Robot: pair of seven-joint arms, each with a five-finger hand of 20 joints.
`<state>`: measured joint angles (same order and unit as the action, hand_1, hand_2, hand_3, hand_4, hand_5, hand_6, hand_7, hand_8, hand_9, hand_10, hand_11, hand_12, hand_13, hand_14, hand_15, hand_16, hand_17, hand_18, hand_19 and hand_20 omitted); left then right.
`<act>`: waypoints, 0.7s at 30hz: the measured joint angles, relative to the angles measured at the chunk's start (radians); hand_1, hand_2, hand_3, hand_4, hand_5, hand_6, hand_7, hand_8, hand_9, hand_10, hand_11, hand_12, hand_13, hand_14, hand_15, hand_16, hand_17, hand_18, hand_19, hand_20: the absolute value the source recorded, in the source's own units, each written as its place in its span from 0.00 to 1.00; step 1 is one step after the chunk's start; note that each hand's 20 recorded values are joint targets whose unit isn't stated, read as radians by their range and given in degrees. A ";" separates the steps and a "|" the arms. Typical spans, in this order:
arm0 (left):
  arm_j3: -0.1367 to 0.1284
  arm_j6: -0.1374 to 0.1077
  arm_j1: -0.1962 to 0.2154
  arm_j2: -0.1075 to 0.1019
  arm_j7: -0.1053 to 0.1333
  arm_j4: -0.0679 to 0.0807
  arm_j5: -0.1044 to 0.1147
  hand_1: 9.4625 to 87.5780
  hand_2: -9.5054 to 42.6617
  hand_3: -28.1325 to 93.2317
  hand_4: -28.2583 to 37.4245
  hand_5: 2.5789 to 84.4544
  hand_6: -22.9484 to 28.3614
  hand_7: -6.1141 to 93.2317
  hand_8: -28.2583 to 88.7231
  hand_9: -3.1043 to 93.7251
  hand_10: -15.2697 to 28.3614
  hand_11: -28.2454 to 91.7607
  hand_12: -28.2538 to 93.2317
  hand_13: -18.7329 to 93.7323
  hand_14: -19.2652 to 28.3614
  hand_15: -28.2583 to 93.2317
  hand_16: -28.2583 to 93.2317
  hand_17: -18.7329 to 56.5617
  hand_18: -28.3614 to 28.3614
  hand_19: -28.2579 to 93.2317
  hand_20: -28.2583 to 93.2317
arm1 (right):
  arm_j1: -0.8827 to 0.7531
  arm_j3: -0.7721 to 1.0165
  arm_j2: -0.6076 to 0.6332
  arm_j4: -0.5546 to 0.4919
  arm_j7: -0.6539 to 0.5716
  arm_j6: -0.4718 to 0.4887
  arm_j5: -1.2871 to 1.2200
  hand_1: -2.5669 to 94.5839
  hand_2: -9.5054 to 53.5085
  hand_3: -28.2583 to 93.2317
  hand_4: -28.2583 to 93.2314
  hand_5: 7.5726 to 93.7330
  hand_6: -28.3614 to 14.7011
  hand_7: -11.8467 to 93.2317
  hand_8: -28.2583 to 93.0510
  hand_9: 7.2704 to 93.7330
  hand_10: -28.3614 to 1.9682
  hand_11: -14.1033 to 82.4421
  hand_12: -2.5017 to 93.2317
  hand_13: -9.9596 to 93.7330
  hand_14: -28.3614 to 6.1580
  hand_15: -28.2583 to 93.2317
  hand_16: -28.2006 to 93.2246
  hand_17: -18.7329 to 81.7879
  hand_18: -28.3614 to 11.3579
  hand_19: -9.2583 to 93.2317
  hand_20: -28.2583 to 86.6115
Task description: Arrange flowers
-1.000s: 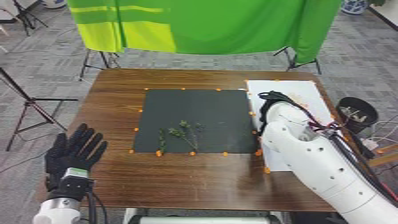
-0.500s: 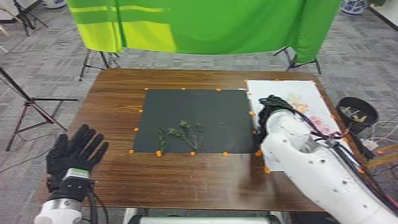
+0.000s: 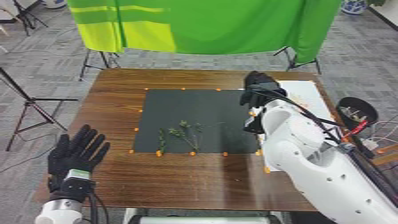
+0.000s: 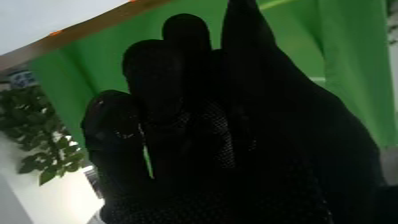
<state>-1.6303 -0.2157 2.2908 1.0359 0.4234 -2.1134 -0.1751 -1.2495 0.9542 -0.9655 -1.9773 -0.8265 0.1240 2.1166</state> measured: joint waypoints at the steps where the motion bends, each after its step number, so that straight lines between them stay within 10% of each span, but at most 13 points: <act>1: 0.000 0.000 0.000 0.000 -0.001 0.000 0.000 0.25 0.46 0.81 0.00 0.53 0.65 0.19 0.18 0.41 0.71 0.46 0.34 0.41 0.77 0.62 0.18 0.17 0.80 0.59 0.37 | -0.005 0.011 -0.004 -0.016 -0.041 0.043 0.000 0.43 0.00 0.83 0.01 0.61 0.44 0.35 0.18 0.74 0.26 0.33 0.22 0.70 0.32 0.70 0.42 0.52 0.04 0.96 0.57; 3: 0.000 0.000 0.000 -0.001 -0.001 0.000 0.000 0.25 0.46 0.81 0.00 0.53 0.65 0.19 0.18 0.41 0.71 0.46 0.34 0.41 0.77 0.62 0.18 0.17 0.80 0.59 0.37 | -0.032 0.045 -0.007 -0.059 -0.116 0.123 0.001 0.36 0.00 0.79 0.02 0.60 0.30 0.19 0.17 0.66 0.11 0.24 0.18 0.68 0.26 0.62 0.38 0.51 0.01 0.96 0.56; 7: -0.002 -0.004 0.006 -0.002 0.001 -0.001 0.002 0.25 0.46 0.81 0.00 0.52 0.65 0.19 0.18 0.41 0.71 0.46 0.34 0.41 0.78 0.62 0.18 0.17 0.80 0.59 0.37 | -0.126 0.106 -0.006 -0.102 -0.182 0.137 0.057 0.34 0.00 0.75 0.01 0.59 0.23 0.16 0.17 0.63 0.03 0.22 0.17 0.68 0.22 0.59 0.37 0.51 0.00 0.95 0.57; 17: 0.000 -0.007 0.009 -0.003 0.001 -0.001 0.007 0.25 0.46 0.81 0.00 0.53 0.65 0.20 0.18 0.41 0.71 0.47 0.34 0.41 0.77 0.63 0.18 0.17 0.80 0.59 0.37 | -0.239 0.103 -0.028 -0.052 -0.219 0.239 0.038 0.42 0.00 0.76 0.00 0.61 0.29 0.19 0.18 0.66 0.10 0.24 0.17 0.70 0.26 0.59 0.38 0.52 0.00 0.96 0.59; 21: 0.005 -0.010 0.006 -0.003 -0.001 -0.001 0.011 0.25 0.46 0.81 0.00 0.53 0.65 0.20 0.18 0.41 0.71 0.47 0.34 0.41 0.78 0.63 0.18 0.17 0.80 0.59 0.37 | -0.228 0.078 -0.043 -0.022 -0.215 0.243 0.063 0.50 0.00 0.82 0.00 0.60 0.42 0.34 0.16 0.64 0.21 0.26 0.17 0.70 0.36 0.60 0.38 0.53 0.04 0.97 0.56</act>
<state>-1.6252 -0.2260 2.2968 1.0330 0.4219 -2.1144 -0.1640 -1.4775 1.0317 -1.0086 -1.9992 -1.0417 0.3670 2.1801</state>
